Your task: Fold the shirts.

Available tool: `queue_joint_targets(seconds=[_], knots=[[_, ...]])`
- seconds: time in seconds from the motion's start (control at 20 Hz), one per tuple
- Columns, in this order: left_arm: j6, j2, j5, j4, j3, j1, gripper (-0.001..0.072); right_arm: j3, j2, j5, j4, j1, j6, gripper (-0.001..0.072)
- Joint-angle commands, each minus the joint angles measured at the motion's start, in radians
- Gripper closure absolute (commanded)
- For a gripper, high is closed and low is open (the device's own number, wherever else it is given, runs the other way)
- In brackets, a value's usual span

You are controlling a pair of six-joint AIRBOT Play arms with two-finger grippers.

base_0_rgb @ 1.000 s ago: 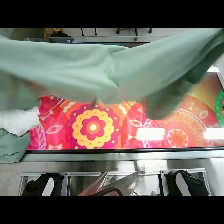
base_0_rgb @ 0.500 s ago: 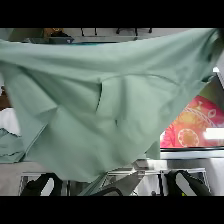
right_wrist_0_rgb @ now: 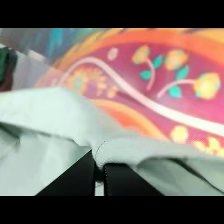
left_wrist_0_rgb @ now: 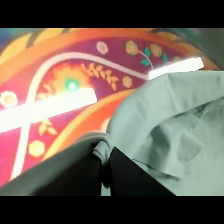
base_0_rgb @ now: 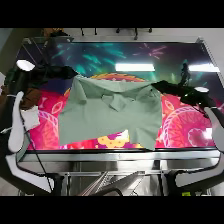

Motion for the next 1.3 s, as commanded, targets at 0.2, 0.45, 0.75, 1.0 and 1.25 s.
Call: queue_joint_targets(seconds=[0.2, 0.45, 0.75, 1.0, 1.25], knots=[[-0.232, -0.166, -0.319, 0.008, 0.355, 0.092, 0.0057, 0.099, -0.024, 0.111, -0.12, -0.159, 0.063, 0.0409], [-0.321, 0.109, -0.513, 0.355, -0.034, 0.212, 0.0057, 0.053, 0.094, 0.272, -0.375, -0.361, 0.224, 0.042], [-0.306, 0.401, -0.298, 0.49, -0.761, 0.345, 0.0057, -0.119, 0.154, 0.299, -0.375, -0.453, 0.224, 0.0419], [-0.232, 0.423, -0.194, 0.435, -0.964, 0.361, 0.0058, -0.147, 0.156, 0.343, -0.377, -0.453, 0.224, 0.0419], [-0.138, 0.423, -0.127, 0.262, -0.995, 0.346, 0.0061, -0.196, 0.156, 0.375, -0.455, -0.453, 0.268, 0.0329]])
